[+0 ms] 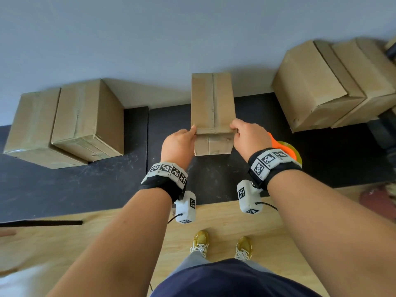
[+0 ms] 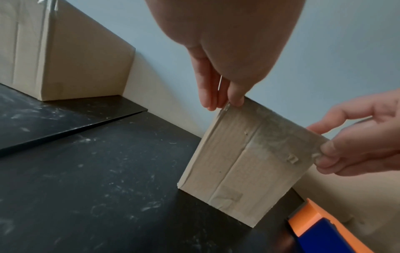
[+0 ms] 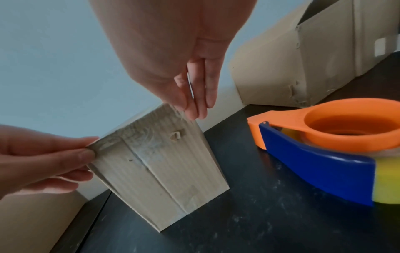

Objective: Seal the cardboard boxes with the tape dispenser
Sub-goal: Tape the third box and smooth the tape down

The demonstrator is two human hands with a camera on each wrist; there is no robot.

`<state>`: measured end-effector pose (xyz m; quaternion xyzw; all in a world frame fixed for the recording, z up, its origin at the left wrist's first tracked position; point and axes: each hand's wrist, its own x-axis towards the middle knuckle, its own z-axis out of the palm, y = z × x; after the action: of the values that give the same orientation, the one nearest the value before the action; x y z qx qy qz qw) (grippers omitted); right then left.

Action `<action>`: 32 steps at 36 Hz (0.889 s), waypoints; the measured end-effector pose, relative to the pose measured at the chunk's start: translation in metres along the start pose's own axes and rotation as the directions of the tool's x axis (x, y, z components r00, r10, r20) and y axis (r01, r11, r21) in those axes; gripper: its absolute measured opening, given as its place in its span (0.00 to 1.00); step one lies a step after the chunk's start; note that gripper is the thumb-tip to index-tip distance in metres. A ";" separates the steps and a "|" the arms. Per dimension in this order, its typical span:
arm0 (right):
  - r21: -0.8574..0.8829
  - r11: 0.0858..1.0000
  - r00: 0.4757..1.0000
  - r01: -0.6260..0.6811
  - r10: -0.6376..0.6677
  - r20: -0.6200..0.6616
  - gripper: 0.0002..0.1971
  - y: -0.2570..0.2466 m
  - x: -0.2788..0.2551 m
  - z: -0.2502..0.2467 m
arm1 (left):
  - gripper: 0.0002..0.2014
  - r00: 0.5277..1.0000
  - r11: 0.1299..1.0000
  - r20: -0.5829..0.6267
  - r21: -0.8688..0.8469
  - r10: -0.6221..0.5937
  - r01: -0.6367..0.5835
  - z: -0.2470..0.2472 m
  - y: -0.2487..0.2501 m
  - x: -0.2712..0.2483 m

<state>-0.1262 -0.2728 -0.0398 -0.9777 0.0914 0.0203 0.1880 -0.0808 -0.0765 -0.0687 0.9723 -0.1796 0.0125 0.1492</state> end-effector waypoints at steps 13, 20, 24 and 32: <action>0.160 0.985 0.997 -0.070 0.073 -0.013 0.14 -0.008 0.007 0.005 | 0.23 0.994 0.987 0.101 0.157 -0.036 0.020 -0.005 0.003 0.007; 0.180 0.983 0.998 -0.036 0.043 -0.039 0.14 -0.033 0.015 0.008 | 0.20 0.998 0.988 0.011 0.142 -0.062 0.060 -0.014 -0.016 -0.003; 0.215 0.976 0.999 0.016 -0.006 -0.050 0.12 -0.059 0.027 0.013 | 0.19 0.993 0.984 -0.061 0.145 -0.099 0.107 -0.031 -0.040 -0.007; 0.278 0.951 0.989 0.137 -0.147 0.017 0.11 -0.132 0.048 0.034 | 0.20 0.966 0.975 -0.243 0.178 -0.086 0.132 -0.059 -0.114 -0.020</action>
<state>-0.0545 -0.1481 -0.0269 -0.9455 0.0193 0.0123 0.3249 -0.0571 0.0498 -0.0462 0.9823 -0.1048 0.1360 0.0752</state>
